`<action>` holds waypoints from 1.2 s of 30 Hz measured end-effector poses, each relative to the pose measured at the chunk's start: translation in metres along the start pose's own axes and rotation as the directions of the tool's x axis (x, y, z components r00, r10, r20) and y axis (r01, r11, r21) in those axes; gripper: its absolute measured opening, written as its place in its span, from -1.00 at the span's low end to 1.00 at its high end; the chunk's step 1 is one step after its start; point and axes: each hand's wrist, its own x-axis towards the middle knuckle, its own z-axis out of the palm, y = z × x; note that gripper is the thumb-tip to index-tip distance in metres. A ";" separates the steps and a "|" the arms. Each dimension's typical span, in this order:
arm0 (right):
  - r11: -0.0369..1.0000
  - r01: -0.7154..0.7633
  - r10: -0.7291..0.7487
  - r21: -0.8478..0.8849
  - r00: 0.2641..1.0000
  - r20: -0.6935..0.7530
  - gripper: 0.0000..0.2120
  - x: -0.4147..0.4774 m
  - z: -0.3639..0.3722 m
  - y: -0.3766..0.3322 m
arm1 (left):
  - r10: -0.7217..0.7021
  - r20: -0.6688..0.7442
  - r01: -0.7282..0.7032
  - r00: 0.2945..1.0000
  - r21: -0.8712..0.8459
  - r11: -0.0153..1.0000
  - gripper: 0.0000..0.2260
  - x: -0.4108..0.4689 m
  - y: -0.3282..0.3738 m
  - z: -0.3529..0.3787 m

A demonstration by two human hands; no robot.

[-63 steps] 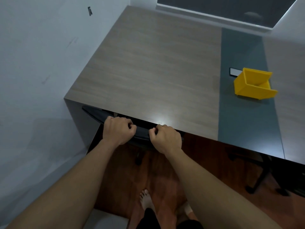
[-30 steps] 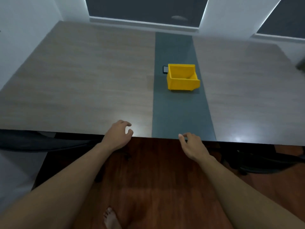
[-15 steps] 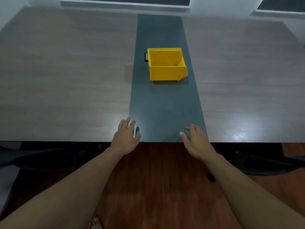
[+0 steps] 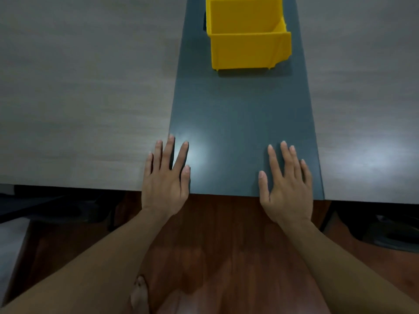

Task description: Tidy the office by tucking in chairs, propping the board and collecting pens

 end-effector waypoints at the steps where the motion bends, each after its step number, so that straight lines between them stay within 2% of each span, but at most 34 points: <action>1: 1.000 0.004 -0.004 -0.002 1.000 -0.004 -0.36 0.001 0.001 0.001 | 0.002 -0.002 -0.002 1.000 0.003 1.000 -0.45 0.000 0.000 0.001; 36: 0.996 0.032 -0.040 -0.087 0.996 -0.080 -0.33 0.016 0.007 0.003 | -0.011 -0.100 0.008 0.995 -0.026 1.000 -0.48 0.009 0.003 0.004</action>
